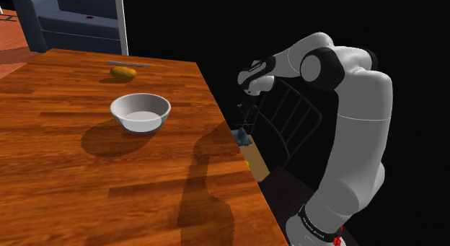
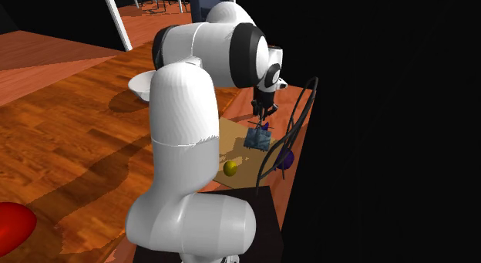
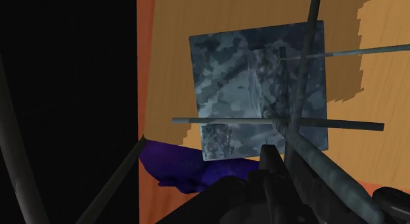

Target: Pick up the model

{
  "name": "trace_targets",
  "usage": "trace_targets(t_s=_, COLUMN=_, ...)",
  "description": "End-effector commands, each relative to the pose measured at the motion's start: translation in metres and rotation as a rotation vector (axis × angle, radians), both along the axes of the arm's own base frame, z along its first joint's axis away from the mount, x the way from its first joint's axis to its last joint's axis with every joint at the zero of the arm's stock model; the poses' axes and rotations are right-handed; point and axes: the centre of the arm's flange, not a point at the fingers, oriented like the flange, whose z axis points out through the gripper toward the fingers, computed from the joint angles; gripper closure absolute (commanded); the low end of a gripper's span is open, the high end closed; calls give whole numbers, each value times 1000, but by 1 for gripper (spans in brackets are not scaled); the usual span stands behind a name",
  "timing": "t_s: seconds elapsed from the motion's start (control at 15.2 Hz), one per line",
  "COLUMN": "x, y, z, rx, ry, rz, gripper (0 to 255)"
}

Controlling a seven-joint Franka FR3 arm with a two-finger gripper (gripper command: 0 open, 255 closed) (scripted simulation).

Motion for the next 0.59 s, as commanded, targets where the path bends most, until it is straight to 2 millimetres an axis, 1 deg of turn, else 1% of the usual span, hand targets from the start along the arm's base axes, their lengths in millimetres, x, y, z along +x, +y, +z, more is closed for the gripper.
trace_targets(t_s=0.0, x=-1, y=1, z=12, rx=0, ry=0, rz=0, gripper=255)
trace_targets(t_s=0.53, x=-1, y=1, z=54, rx=0, ry=0, rz=0, gripper=255)
